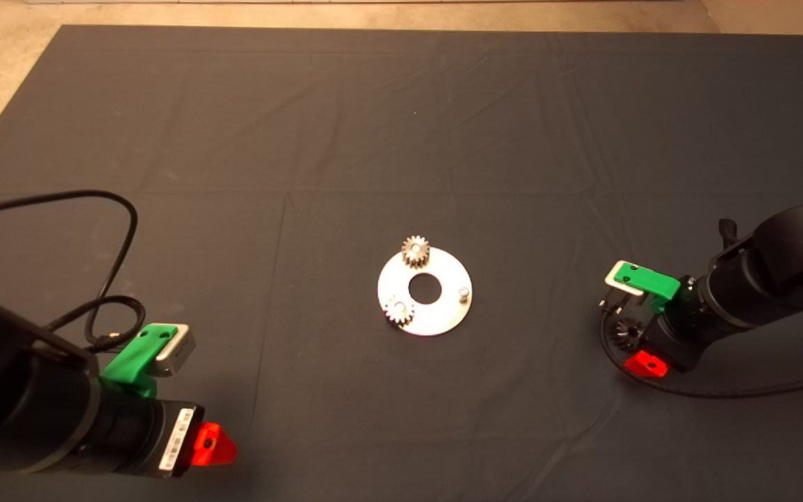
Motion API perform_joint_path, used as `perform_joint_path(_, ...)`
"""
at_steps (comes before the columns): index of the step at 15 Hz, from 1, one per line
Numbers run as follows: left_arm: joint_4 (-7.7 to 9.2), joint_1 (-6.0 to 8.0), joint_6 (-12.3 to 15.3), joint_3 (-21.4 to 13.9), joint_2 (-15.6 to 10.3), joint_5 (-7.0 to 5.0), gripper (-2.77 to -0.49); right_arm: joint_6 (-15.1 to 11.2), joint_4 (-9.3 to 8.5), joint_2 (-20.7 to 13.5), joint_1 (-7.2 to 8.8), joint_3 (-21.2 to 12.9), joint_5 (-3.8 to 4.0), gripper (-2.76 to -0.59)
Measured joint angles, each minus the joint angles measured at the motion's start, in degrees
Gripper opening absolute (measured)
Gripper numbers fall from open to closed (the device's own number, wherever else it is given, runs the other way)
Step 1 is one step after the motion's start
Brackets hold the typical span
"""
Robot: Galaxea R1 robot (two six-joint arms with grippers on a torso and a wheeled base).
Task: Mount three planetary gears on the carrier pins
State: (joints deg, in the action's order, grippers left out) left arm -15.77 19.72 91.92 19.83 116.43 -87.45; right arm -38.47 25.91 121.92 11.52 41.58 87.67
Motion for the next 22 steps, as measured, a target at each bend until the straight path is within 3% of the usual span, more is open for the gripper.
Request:
perform_joint_path(3, 0.95, 0.0, -1.47, 0.0, -0.15, 0.02, -0.5, 0.0, 4.14, 1.14, -1.75, 0.01, -0.22, -0.6)
perform_joint_path(6, 1.25, 0.0, -2.09, 0.0, -0.3, 0.02, -0.5, 0.0, 5.65, 1.12, -2.18, 0.01, -0.13, -0.6)
perform_joint_path(16, 1.67, 0.0, -2.52, 0.0, -0.96, 0.02, -0.5, -2.13, 6.2, 0.93, -2.79, 0.12, -0.16, -0.6)
perform_joint_path(22, 1.69, -0.02, -2.65, 0.0, -1.08, 0.02, -0.5, -3.63, 6.29, 0.93, -2.79, 2.9, -0.11, -0.6)
